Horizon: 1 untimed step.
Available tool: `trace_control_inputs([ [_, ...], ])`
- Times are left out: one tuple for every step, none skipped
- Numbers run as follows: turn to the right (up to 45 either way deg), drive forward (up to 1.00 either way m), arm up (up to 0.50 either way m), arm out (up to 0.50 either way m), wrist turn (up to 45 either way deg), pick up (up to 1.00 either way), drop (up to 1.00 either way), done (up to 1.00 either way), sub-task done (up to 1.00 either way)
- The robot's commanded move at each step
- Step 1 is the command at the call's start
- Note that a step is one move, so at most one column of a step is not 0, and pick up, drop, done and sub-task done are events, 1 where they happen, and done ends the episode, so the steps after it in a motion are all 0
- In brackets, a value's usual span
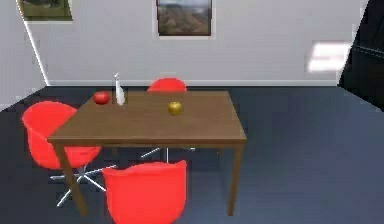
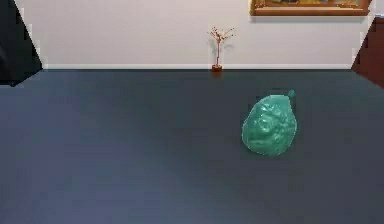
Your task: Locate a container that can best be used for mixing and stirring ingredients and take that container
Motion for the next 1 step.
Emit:
trace_control_inputs([
  [45.0,0.0,0.0,0.0,0.0,0.0,0.0,0.0,0.0],
])
